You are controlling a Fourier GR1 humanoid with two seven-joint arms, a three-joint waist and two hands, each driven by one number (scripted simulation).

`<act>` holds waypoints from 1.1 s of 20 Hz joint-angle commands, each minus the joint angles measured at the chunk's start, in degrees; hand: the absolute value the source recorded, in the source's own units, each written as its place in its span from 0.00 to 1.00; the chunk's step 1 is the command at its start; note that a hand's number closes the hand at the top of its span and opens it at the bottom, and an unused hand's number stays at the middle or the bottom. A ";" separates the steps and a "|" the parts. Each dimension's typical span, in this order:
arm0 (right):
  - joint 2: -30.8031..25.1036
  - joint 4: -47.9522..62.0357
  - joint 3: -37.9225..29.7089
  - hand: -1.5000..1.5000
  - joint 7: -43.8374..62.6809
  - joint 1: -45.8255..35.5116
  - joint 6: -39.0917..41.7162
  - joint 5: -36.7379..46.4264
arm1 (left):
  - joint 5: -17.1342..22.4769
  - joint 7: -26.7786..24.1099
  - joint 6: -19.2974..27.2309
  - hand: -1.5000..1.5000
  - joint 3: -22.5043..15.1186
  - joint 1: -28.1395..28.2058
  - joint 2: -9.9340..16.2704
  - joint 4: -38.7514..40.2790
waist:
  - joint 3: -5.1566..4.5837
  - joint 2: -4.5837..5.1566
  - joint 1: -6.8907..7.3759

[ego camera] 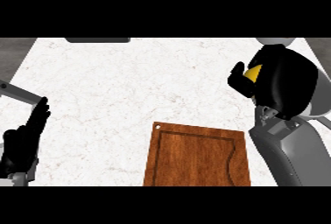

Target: Pick the lemon from the cutting board and place it in the pot

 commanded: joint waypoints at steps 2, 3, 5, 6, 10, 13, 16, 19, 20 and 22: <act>-2.52 -6.22 -6.67 1.00 -0.36 1.55 -0.78 -0.87 | -1.37 2.61 0.20 0.50 -0.24 -4.32 -0.77 1.14 | 0.03 0.16 -0.21; -3.84 -3.55 -9.91 1.00 -2.15 -0.31 -1.09 -1.86 | -2.22 2.89 0.98 0.50 -1.60 0.22 -1.94 -3.43 | 0.04 0.15 0.40; -7.92 0.98 -16.45 1.00 -8.36 0.62 -3.90 -6.21 | -0.14 0.11 -1.33 0.50 0.87 0.87 -0.42 -2.08 | 0.04 0.26 0.53; -4.66 0.29 -13.29 1.00 -5.64 -0.91 -3.94 -2.77 | -0.05 -1.97 -2.75 0.50 2.43 -1.75 -0.14 3.63 | 0.00 0.27 0.42; -8.46 2.83 -20.00 1.00 -13.40 2.59 -7.54 -8.40 | -1.78 -0.04 -2.01 0.50 2.24 0.97 -0.42 -1.13 | 0.03 0.23 0.59; -11.80 7.32 -23.44 1.00 -18.45 3.39 -8.06 -10.84 | -0.96 -3.39 -2.46 0.50 3.02 -0.32 -2.15 2.49 | 0.02 0.26 0.44; -14.65 17.99 -26.72 1.00 -22.90 -4.11 -9.83 -12.96 | -0.35 0.83 -4.78 0.50 4.11 -4.50 -0.06 3.94 | 0.02 0.40 0.73; -18.31 28.69 -30.83 1.00 -31.58 -3.38 -14.21 -16.08 | -2.17 -0.29 -3.30 0.50 1.21 -1.20 -2.76 -0.10 | 0.07 0.52 1.21; -16.63 30.59 -30.15 1.00 -32.94 -2.10 -17.97 -15.13 | -2.31 -2.61 -3.49 0.50 2.63 0.09 -2.22 1.59 | 0.05 0.48 1.15; -17.98 37.28 -29.63 1.00 -32.96 -7.22 -17.34 -13.66 | -1.54 -1.10 -4.84 0.50 3.87 -2.26 -1.10 1.74 | 0.03 0.48 1.22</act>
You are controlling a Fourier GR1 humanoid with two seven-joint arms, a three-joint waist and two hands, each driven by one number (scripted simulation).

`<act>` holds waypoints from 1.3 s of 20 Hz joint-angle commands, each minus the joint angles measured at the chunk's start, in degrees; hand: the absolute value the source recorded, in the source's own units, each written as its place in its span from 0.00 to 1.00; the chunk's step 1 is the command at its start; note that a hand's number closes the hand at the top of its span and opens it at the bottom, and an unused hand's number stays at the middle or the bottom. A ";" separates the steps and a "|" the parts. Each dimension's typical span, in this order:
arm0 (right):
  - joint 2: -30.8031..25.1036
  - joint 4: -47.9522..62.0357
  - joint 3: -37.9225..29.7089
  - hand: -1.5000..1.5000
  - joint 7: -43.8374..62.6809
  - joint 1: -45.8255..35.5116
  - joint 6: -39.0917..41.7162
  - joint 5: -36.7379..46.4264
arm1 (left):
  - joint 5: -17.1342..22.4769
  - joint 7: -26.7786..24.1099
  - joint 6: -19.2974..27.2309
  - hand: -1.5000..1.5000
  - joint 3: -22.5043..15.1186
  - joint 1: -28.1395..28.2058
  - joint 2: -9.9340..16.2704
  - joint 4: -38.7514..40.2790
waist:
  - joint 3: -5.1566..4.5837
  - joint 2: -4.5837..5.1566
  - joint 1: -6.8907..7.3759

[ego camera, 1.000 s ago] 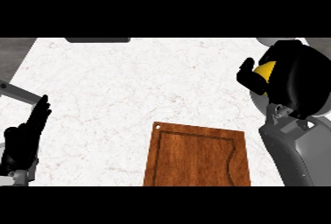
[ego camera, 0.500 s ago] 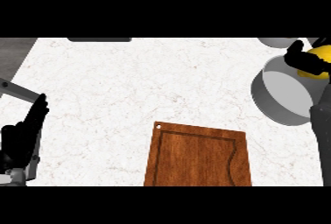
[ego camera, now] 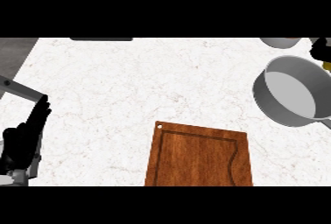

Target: Pick the lemon from the cutting board and place it in the pot

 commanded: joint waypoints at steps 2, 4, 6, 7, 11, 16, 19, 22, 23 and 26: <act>-3.04 15.05 -2.62 1.00 -9.30 -1.49 -5.65 -1.08 | -2.34 1.80 1.84 0.50 -1.76 -1.79 -2.67 0.28 | 0.00 0.11 0.04; -5.68 21.25 -2.36 1.00 -11.81 -3.78 -5.51 0.34 | 0.03 3.71 -0.78 0.50 0.55 -1.20 0.07 -2.61 | 0.02 0.15 0.59; -5.25 28.72 -3.91 1.00 -14.55 -6.62 -9.10 -0.65 | -1.91 3.31 0.20 0.50 -0.21 -2.06 -0.52 -1.63 | 0.03 0.24 0.68; -3.47 28.21 -6.47 1.00 -15.43 -5.06 -11.79 -3.80 | -1.23 -0.32 0.06 0.50 0.10 -1.23 -1.73 1.60 | 0.02 0.28 0.51; -4.12 39.48 -9.67 0.00 -18.26 -10.95 -13.19 -6.33 | -0.66 -1.08 -1.30 0.50 0.96 -1.94 -0.83 2.58 | 0.06 0.51 1.27; -5.01 44.33 -13.30 0.00 -26.96 -14.02 -14.22 -11.80 | -2.71 1.73 0.72 0.50 -0.89 -5.40 -3.26 3.08 | 0.07 0.50 0.81; -7.03 48.78 -13.27 0.00 -29.80 -16.38 -14.83 -11.67 | -2.30 0.78 -0.52 0.50 0.22 -1.29 -2.24 0.19 | 0.06 0.40 1.13; -4.60 43.46 -17.59 0.00 -37.81 -13.88 -20.92 -17.17 | -1.81 -0.36 -0.82 0.50 1.42 -1.61 -1.41 1.50 | 0.10 0.37 0.73; -3.25 41.30 -20.17 0.00 -39.87 -13.79 -22.89 -20.33 | -1.91 1.70 -0.14 0.50 0.61 -1.94 -2.27 -0.36 | 0.18 0.18 0.41; -3.04 39.52 -23.69 0.00 -41.49 -16.91 -23.10 -25.25 | -1.71 2.01 -1.53 0.50 0.66 -1.13 -1.25 -1.07 | 0.11 0.07 0.42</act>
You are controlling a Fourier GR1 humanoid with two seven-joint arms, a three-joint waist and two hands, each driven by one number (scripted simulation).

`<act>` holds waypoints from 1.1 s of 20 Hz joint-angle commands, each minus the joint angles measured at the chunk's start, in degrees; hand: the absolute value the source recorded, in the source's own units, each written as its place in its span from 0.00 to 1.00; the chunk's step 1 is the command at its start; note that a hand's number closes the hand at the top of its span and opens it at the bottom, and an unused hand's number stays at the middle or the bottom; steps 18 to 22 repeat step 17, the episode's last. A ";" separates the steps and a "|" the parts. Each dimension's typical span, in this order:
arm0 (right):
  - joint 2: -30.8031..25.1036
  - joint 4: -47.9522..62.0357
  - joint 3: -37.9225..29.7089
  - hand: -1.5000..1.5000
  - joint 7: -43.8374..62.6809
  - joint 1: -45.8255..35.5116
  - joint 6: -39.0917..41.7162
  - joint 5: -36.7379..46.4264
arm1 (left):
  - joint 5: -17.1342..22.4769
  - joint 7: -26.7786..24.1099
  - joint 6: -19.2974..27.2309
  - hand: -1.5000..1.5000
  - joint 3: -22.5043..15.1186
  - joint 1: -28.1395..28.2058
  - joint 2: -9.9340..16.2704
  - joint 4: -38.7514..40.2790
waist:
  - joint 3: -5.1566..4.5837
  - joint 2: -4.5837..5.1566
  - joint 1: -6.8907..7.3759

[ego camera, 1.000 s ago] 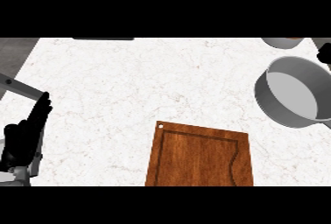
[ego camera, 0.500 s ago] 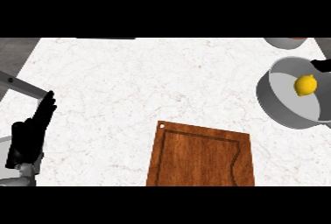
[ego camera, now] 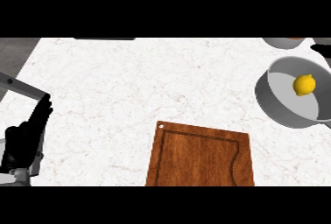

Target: Pick the lemon from the cutting board and place it in the pot

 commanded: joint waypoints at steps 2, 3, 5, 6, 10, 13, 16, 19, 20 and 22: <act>1.01 -3.86 -7.08 0.00 -8.86 1.16 -0.65 -10.33 | 0.57 0.96 -0.20 0.50 0.99 -0.27 0.14 -0.57 | -0.06 -0.26 -1.01; 0.74 -3.19 -7.32 0.00 -8.17 0.42 1.08 -11.47 | 0.90 1.48 -0.79 0.50 0.90 0.26 -0.04 -0.39 | -0.10 -0.24 -0.84; 1.84 -7.37 -6.08 0.00 -6.03 3.16 4.84 -13.26 | -1.31 -0.53 0.61 0.50 0.15 1.31 -1.13 -0.34 | -0.18 -0.57 -1.59; 0.62 -6.20 -6.74 0.00 -4.90 2.17 6.90 -14.50 | -1.31 2.00 0.50 0.50 -0.32 1.83 -1.26 -1.93 | -0.16 -0.51 -1.33; 5.12 -19.55 -5.43 0.00 -0.91 11.09 12.20 -18.81 | -1.59 1.16 0.61 0.50 1.47 1.09 -0.40 -1.10 | -0.22 -0.90 -2.52; 6.14 -30.66 -5.64 0.00 0.99 18.61 16.38 -22.40 | 0.47 -3.21 -1.49 0.50 3.25 2.61 -0.16 1.74 | -0.25 -0.95 -2.80; 5.88 -37.92 -8.26 0.00 0.43 26.96 19.33 -26.08 | 0.66 3.16 -0.97 0.50 3.35 2.09 0.16 -3.95 | -0.19 -0.96 -2.79; 5.73 -42.18 -8.65 0.00 5.43 27.50 20.57 -27.38 | -1.75 1.20 1.34 0.50 1.92 1.32 -1.99 -0.63 | -0.24 -0.94 -3.11; 5.73 -42.18 -8.65 0.00 5.43 27.50 20.57 -27.38 | -1.75 1.20 1.34 0.50 1.92 1.32 -1.99 -0.63 | -0.24 -0.94 -3.11; 5.73 -42.18 -8.65 0.00 5.43 27.50 20.57 -27.38 | -1.75 1.20 1.34 0.50 1.92 1.32 -1.99 -0.63 | -0.24 -0.94 -3.11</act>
